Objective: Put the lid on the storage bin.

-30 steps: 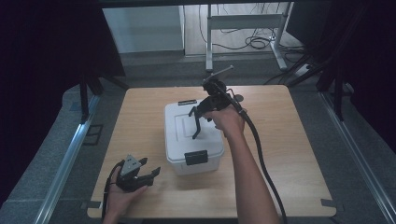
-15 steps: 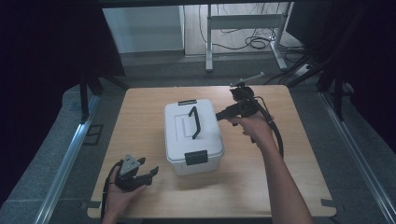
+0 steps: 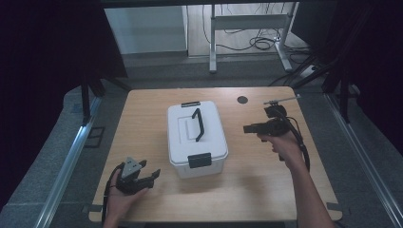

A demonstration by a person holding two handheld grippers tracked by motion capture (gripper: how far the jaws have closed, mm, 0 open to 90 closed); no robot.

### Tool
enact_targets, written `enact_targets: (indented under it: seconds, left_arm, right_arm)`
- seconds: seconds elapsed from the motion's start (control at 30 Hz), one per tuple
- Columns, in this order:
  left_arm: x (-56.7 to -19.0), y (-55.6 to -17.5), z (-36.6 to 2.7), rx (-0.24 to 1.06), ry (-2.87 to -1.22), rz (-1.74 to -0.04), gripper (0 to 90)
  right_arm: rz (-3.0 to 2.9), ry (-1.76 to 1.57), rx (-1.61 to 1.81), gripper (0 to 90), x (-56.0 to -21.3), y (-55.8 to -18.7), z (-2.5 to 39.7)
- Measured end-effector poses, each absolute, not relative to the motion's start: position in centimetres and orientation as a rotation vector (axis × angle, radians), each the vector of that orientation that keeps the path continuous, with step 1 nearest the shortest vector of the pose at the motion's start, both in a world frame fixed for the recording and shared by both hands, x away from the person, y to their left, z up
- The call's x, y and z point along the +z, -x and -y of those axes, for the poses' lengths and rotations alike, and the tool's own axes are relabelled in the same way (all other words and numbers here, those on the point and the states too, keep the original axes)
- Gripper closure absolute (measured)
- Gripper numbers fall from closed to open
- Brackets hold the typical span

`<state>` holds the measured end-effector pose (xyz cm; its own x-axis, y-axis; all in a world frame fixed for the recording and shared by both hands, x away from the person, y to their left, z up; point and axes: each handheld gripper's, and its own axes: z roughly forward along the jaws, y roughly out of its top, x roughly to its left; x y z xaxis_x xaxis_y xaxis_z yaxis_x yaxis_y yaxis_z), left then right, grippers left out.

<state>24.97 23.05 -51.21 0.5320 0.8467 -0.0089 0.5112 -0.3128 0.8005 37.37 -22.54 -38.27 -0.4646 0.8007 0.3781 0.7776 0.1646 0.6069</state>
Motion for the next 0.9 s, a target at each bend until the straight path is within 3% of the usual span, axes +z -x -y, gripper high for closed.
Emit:
enact_targets:
  seconds: [0.3,0.5,0.9]
  left_arm:
    - [-51.4,-25.0,-22.9,0.545,-1.994,-1.107,33.4]
    - [-51.4,-25.1,-22.8,0.548,-2.0,-1.109,33.4]
    - [-51.4,-25.0,-22.8,0.553,-2.003,-1.105,33.4]
  right_arm:
    - [-2.275,-1.699,1.254,54.5,-44.0,-35.4,28.0]
    - [-2.229,-1.711,1.27,53.6,-46.6,-34.4,29.4]
    - [-2.231,-1.7,1.286,50.0,-47.4,-34.3,28.8]
